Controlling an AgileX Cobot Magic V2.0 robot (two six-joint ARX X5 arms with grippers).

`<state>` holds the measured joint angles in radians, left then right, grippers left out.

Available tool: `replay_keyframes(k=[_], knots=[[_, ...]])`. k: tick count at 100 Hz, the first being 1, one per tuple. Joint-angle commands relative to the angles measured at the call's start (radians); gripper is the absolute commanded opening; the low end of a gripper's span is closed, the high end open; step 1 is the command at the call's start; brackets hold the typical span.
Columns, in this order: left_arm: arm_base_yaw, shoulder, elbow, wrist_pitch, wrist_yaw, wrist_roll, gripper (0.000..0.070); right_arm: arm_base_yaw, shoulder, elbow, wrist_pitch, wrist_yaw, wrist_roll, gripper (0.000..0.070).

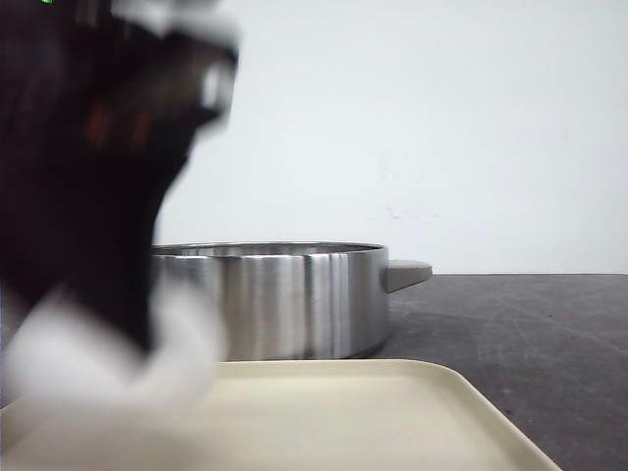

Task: Steam buns
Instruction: 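Reach the left gripper down and grasp the last panda bun, then lift the bun with the left gripper and carry it over the pot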

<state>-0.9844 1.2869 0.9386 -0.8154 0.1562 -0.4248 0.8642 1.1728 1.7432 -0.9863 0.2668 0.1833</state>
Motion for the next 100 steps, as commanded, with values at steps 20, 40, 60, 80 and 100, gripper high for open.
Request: replay_keyframes(k=[20, 40, 60, 80, 100], knots=[[0.052, -0.061, 0.249, -0.077, -0.035, 0.078, 0.0006, 0.011, 0.007, 0.016, 0.005, 0.003, -0.008, 0.0006], [0.186, 0.029, 0.393, -0.126, -0.112, 0.235, 0.0005, 0.011, 0.008, 0.016, 0.006, 0.003, -0.007, 0.0006], [0.330, 0.193, 0.445, -0.129, -0.113, 0.341, 0.0006, 0.011, 0.009, 0.016, 0.004, 0.002, 0.000, 0.0006], [0.401, 0.361, 0.446, -0.088, -0.116, 0.372, 0.0005, 0.011, 0.009, 0.016, -0.003, -0.001, 0.000, 0.0006], [0.410, 0.457, 0.446, -0.052, -0.115, 0.383, 0.0006, 0.011, 0.009, 0.016, -0.079, 0.000, 0.011, 0.0006]])
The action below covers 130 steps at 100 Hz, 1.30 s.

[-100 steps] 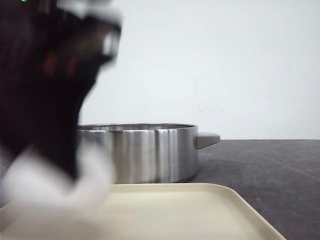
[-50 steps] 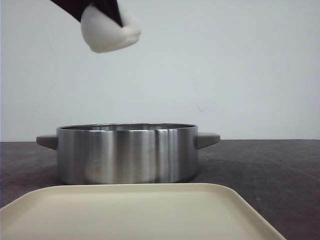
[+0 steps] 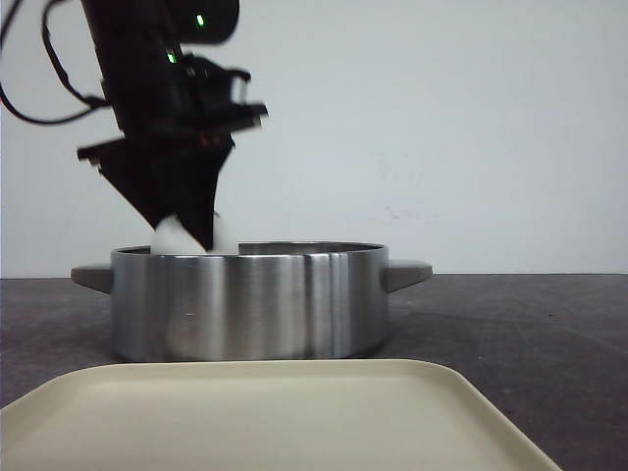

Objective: Steam buns

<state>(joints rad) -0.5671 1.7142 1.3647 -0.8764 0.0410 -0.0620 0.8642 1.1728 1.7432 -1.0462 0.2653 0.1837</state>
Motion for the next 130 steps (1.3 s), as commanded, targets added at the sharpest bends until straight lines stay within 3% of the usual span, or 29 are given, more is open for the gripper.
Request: replay_keyframes(k=[1, 9, 18, 26, 44, 57, 77, 87, 111, 117, 130], knots=[[-0.007, 0.033, 0.019, 0.009, 0.000, 0.021, 0.0005, 0.011, 0.009, 0.016, -0.024, 0.002, 0.014, 0.0006], [-0.007, 0.053, 0.019, 0.009, 0.000, 0.020, 0.0014, 0.011, 0.009, 0.016, -0.056, 0.002, 0.034, 0.0006], [-0.007, 0.063, 0.019, 0.011, 0.000, 0.018, 0.0123, 0.011, 0.009, 0.016, -0.069, 0.004, 0.046, 0.0006], [-0.007, 0.063, 0.019, 0.017, 0.000, 0.018, 0.0176, 0.011, 0.008, 0.016, -0.066, 0.004, 0.046, 0.0006], [-0.007, 0.063, 0.020, -0.006, 0.000, 0.017, 0.0444, 0.011, 0.009, 0.016, -0.063, 0.004, 0.048, 0.0006], [-0.007, 0.057, 0.023, -0.017, 0.000, 0.017, 0.0482, 0.011, 0.009, 0.016, -0.068, 0.005, 0.044, 0.0006], [-0.007, -0.015, 0.035, -0.007, 0.004, 0.016, 0.0484, 0.011, 0.009, 0.004, -0.073, 0.026, 0.019, 0.0006], [-0.007, -0.078, 0.035, 0.017, 0.004, 0.016, 0.0535, 0.011, 0.009, -0.010, -0.078, 0.050, 0.016, 0.0006], [-0.008, -0.301, 0.035, 0.007, 0.000, -0.096, 0.0480, 0.011, 0.003, -0.085, -0.005, 0.058, 0.015, 0.0006], [-0.017, -0.377, 0.035, 0.030, -0.001, -0.122, 0.0363, 0.013, -0.006, -0.129, 0.050, 0.057, 0.015, 0.0006], [-0.062, -0.544, 0.035, 0.087, -0.064, -0.138, 0.0011, 0.039, -0.047, -0.280, 0.248, 0.056, 0.010, 0.0006]])
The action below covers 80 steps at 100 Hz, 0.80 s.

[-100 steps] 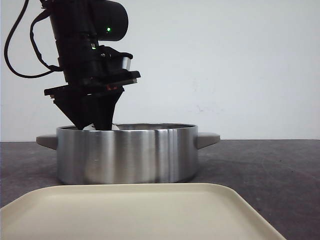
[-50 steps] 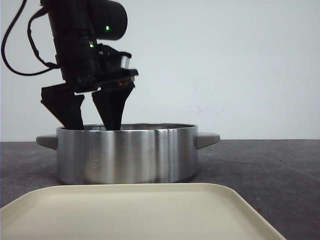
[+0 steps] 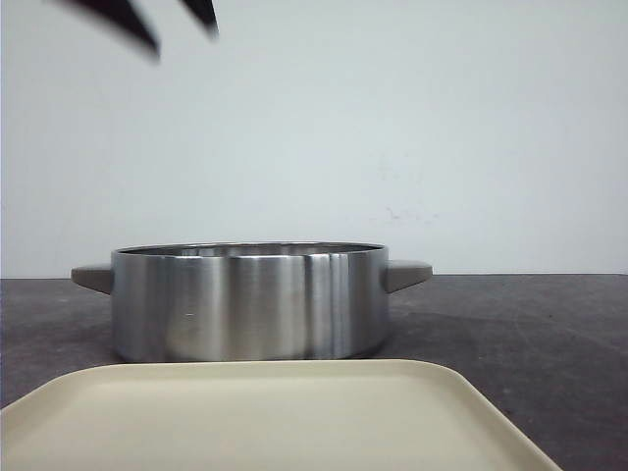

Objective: Steam buns

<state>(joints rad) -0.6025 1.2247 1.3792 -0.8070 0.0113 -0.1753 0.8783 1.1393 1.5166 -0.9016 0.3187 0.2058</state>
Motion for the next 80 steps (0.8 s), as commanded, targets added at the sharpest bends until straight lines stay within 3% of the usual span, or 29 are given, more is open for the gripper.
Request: replay_keyframes(k=[1, 14, 35, 59, 80], knots=[[-0.029, -0.066, 0.021, 0.020, -0.043, -0.024, 0.0000, 0.027, -0.018, -0.068, 0.121, 0.002, -0.013, 0.0006], [-0.057, -0.195, 0.016, 0.011, -0.138, -0.026, 0.0000, 0.055, -0.073, -0.272, 0.375, -0.010, -0.024, 0.0006], [-0.058, -0.419, -0.105, -0.007, -0.177, -0.063, 0.0000, 0.080, -0.116, -0.529, 0.684, -0.067, -0.021, 0.0006], [-0.058, -0.622, -0.311, -0.021, -0.240, -0.160, 0.0000, 0.082, -0.113, -0.562, 0.692, -0.067, -0.014, 0.0006], [-0.058, -0.676, -0.320, -0.076, -0.239, -0.161, 0.0000, 0.082, -0.115, -0.561, 0.692, -0.056, -0.014, 0.0006]])
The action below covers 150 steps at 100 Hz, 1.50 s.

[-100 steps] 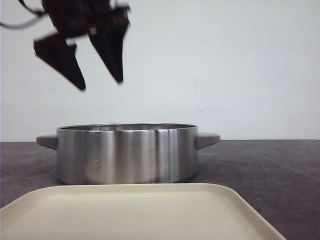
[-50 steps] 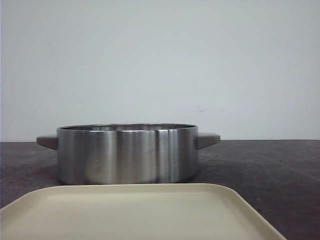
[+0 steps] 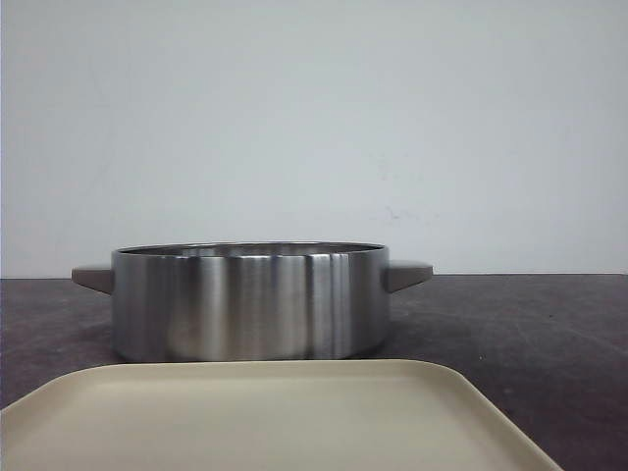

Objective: Steam buns

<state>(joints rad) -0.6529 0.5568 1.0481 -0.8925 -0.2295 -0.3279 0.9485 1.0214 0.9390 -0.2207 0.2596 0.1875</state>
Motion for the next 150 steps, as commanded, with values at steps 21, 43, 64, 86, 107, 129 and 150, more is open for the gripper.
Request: replay_keyframes(k=[21, 43, 64, 86, 107, 129, 150], knots=[[-0.008, -0.023, 0.011, 0.010, 0.002, -0.008, 0.0000, 0.011, 0.003, 0.016, 0.011, 0.003, 0.004, 0.0006], [-0.008, -0.023, 0.011, 0.010, 0.002, -0.008, 0.0000, 0.011, 0.003, 0.016, 0.010, 0.003, 0.004, 0.0006], [-0.008, -0.024, 0.011, 0.010, 0.002, -0.008, 0.0000, -0.010, -0.080, 0.016, 0.004, -0.001, 0.004, 0.0006], [-0.008, -0.024, 0.011, 0.010, 0.002, -0.008, 0.0000, -0.171, -0.296, -0.010, -0.122, -0.012, -0.080, 0.0006], [-0.008, -0.023, 0.011, 0.010, 0.002, -0.008, 0.0000, -0.500, -0.533, -0.194, -0.070, -0.187, -0.150, 0.0006], [-0.008, -0.023, 0.011, 0.010, 0.002, -0.008, 0.0000, -0.804, -0.807, -0.475, 0.050, -0.202, -0.142, 0.0006], [-0.008, -0.024, 0.011, 0.010, 0.002, -0.008, 0.0000, -0.946, -0.929, -0.714, 0.115, -0.210, -0.096, 0.0006]])
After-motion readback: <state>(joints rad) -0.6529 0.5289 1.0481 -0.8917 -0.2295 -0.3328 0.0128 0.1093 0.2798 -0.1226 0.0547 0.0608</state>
